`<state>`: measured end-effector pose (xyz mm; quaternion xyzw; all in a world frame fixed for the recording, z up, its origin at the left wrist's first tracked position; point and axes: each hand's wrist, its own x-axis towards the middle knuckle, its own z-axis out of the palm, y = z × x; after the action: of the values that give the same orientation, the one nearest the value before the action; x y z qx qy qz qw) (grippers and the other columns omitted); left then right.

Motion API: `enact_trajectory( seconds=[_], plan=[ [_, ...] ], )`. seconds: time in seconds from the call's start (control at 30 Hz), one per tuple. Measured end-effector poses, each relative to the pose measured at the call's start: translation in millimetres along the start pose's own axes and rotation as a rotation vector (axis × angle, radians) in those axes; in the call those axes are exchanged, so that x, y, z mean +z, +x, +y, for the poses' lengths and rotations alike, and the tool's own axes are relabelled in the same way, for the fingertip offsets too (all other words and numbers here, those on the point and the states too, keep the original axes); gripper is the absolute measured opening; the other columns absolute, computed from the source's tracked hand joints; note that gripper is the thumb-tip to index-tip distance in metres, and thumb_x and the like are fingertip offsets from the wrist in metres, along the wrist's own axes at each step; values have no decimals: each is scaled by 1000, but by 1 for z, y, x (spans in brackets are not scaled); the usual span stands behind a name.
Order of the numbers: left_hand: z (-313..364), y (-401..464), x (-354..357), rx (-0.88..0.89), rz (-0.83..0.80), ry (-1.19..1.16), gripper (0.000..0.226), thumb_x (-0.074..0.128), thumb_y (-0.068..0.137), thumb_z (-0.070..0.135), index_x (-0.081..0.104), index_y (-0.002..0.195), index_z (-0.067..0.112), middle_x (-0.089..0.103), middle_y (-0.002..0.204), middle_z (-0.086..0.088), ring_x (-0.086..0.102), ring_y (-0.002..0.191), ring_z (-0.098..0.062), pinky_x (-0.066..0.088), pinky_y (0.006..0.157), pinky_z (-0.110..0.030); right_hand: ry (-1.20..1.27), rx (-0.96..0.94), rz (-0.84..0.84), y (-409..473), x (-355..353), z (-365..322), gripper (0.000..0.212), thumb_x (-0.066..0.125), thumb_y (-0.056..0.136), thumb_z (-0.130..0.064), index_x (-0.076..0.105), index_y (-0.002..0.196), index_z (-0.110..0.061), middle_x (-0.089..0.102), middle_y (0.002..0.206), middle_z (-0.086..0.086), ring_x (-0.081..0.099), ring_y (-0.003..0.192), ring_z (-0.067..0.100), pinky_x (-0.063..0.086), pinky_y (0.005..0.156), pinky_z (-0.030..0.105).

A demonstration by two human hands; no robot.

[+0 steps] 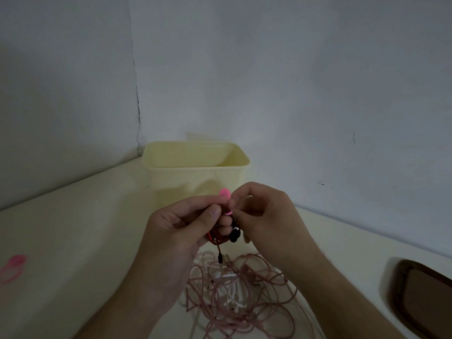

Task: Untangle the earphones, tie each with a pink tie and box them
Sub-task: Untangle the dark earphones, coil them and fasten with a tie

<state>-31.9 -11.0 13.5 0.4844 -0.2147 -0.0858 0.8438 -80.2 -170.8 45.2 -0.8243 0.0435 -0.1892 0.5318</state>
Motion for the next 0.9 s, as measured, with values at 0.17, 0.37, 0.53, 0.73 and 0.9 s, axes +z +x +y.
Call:
enact_trajectory(
  seconds=[0.17,0.37,0.53,0.73,0.9],
  plan=[
    [0,0,1,30,28,25,28,70,79,7,83,104,7,76,88,-22,69,74,-20,59,72,-26,206,58,-57,-1,5,0,23,63,99,6,80,91,-7,78,81,13,73,72,25,64,70,37],
    [3,2,-4,60,56,89,26,70,83,8,83,106,12,79,98,-21,70,77,-19,59,75,-28,494,178,-269,0,-1,-5,32,63,85,-7,74,111,7,73,93,20,72,90,30,60,83,37],
    [3,2,-1,99,89,162,24,70,87,4,84,101,16,81,98,-12,76,86,-22,62,73,-31,264,126,-245,-4,5,-7,14,76,94,-9,76,108,-8,81,100,12,78,98,28,62,91,40],
    [4,0,3,141,70,264,30,69,90,-5,85,99,19,82,93,-7,76,81,-17,58,73,-19,104,86,-159,-7,9,-7,18,77,88,-1,76,100,-15,81,92,6,80,92,18,62,96,41],
    [4,0,3,161,35,297,28,70,90,-7,83,102,13,82,99,-2,79,91,-18,58,75,-17,28,69,-50,-7,14,-5,15,73,90,-3,77,96,-16,81,83,3,78,79,16,61,77,31]
  ],
)
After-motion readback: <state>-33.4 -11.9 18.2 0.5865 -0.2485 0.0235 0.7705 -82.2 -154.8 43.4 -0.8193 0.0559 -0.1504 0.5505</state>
